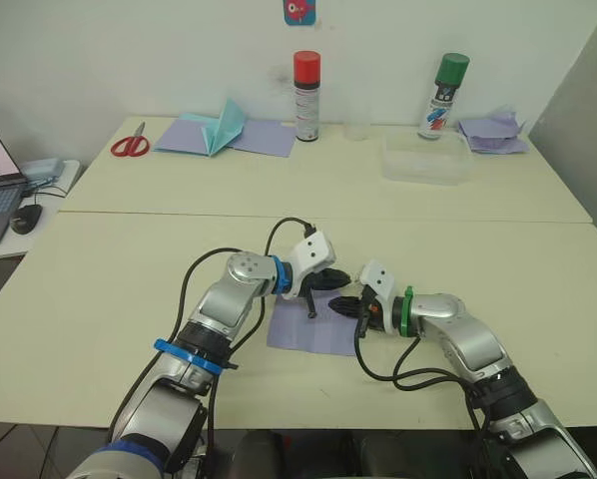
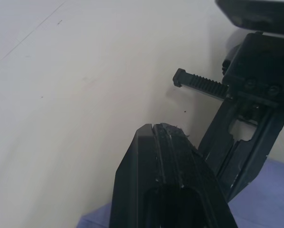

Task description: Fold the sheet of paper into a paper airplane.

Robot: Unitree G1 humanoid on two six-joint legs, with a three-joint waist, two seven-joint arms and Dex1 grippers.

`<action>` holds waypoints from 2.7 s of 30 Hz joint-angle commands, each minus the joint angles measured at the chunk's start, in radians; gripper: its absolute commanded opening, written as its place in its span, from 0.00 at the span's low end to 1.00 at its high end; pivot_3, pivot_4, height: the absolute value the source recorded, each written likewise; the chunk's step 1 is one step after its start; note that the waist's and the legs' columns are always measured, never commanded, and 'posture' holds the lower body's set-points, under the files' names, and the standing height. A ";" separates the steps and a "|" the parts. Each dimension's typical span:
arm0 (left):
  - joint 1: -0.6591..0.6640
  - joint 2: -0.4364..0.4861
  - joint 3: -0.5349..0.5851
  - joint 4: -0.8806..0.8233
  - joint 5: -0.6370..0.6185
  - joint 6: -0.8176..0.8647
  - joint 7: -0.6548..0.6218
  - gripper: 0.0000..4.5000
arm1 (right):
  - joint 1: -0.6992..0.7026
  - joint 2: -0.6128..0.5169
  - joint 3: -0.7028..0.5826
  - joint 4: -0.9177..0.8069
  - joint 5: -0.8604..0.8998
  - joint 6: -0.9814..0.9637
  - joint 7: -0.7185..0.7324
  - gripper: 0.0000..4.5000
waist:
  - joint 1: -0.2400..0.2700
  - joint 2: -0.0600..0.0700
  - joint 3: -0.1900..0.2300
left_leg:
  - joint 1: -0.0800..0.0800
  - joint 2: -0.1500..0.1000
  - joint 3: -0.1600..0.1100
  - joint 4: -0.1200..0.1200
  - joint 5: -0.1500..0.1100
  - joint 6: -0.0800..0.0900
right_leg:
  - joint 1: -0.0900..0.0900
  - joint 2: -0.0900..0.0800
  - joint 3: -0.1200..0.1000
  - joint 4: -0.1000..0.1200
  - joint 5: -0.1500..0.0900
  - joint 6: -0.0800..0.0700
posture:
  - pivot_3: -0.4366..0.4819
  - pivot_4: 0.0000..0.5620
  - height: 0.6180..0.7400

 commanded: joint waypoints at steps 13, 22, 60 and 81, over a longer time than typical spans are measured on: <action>-0.042 0.031 -0.001 0.209 0.134 -0.033 0.182 0.00 | 0.020 -0.008 0.006 0.026 -0.021 0.033 -0.019 0.00 | 0.000 0.000 0.000 | 0.000 0.000 0.000 0.000 0.000 0.000 | 0.001 0.000 0.000 0.000 0.000 0.001 | 0.48 0.27 1.00; -0.022 0.051 0.128 0.137 0.037 -0.131 0.240 0.00 | 0.008 0.010 0.012 0.046 -0.028 0.024 -0.026 0.00 | -0.004 0.000 0.000 | 0.001 0.001 0.000 0.000 0.000 0.000 | 0.000 0.000 0.000 0.000 0.000 0.000 | 0.48 0.27 1.00; 0.245 0.108 0.276 -0.292 -0.263 0.313 0.232 0.21 | 0.006 0.021 0.013 0.045 -0.031 0.023 -0.033 0.00 | -0.002 0.000 0.000 | 0.000 0.001 0.000 -0.001 0.000 0.000 | 0.000 0.000 0.000 0.000 0.003 -0.004 | 0.48 0.27 1.00; 0.301 0.180 0.085 -0.340 -0.121 0.174 0.158 0.01 | 0.004 0.023 0.024 0.036 -0.031 0.025 -0.032 0.00 | -0.002 0.000 0.000 | 0.000 0.001 0.000 -0.001 0.000 0.000 | 0.000 0.000 0.001 -0.001 0.003 -0.004 | 0.48 0.27 1.00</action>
